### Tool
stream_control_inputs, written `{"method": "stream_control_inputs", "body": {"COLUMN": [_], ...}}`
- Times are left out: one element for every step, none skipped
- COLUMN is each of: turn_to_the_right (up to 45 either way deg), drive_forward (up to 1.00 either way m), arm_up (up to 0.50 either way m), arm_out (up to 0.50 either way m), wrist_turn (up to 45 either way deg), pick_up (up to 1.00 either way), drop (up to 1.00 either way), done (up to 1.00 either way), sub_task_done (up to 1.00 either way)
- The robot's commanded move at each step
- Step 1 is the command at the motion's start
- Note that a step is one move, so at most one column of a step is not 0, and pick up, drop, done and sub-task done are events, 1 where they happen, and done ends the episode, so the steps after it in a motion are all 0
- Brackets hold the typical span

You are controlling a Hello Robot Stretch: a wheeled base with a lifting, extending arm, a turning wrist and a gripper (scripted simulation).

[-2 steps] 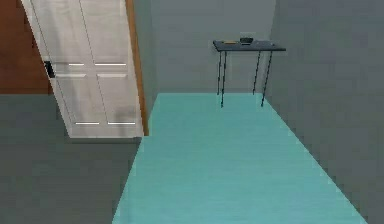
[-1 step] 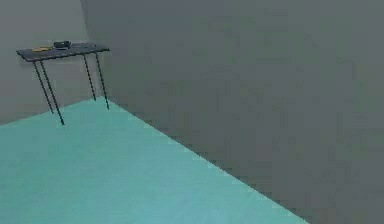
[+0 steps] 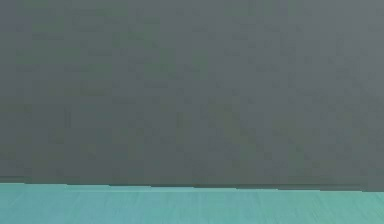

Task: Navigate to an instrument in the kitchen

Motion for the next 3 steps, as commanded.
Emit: {"method": "stream_control_inputs", "body": {"turn_to_the_right": [0.0,-45.0,-42.0], "drive_forward": [0.05,0.0,0.0], "arm_up": [0.0,0.0,0.0], "arm_out": [0.0,0.0,0.0], "wrist_turn": [0.0,0.0,0.0], "pick_up": [0.0,0.0,0.0], "drop": [0.0,0.0,0.0], "done": [0.0,0.0,0.0], "sub_task_done": [0.0,0.0,0.0]}}
